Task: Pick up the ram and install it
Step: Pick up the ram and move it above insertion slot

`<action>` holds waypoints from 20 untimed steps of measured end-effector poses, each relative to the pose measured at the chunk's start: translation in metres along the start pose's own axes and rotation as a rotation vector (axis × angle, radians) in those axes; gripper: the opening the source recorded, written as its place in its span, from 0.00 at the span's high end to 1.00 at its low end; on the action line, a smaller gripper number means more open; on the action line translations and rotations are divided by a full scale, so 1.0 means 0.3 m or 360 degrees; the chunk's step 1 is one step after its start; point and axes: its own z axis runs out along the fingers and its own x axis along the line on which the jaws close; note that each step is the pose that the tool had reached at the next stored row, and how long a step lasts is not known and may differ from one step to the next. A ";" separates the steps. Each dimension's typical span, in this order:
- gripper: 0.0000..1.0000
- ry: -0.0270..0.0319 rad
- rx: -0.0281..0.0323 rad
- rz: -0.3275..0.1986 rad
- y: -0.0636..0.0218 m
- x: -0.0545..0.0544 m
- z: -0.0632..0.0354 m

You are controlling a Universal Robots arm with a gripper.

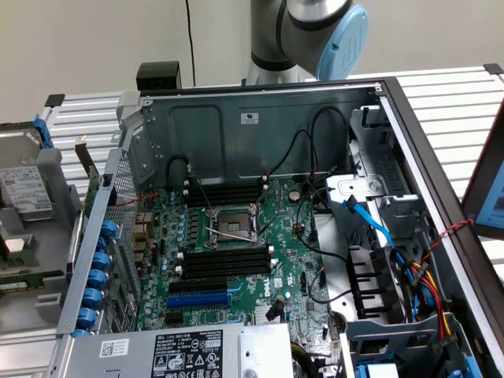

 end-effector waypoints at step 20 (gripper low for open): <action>0.88 0.00006 0.00026 0.0031 0.005 -0.013 -0.207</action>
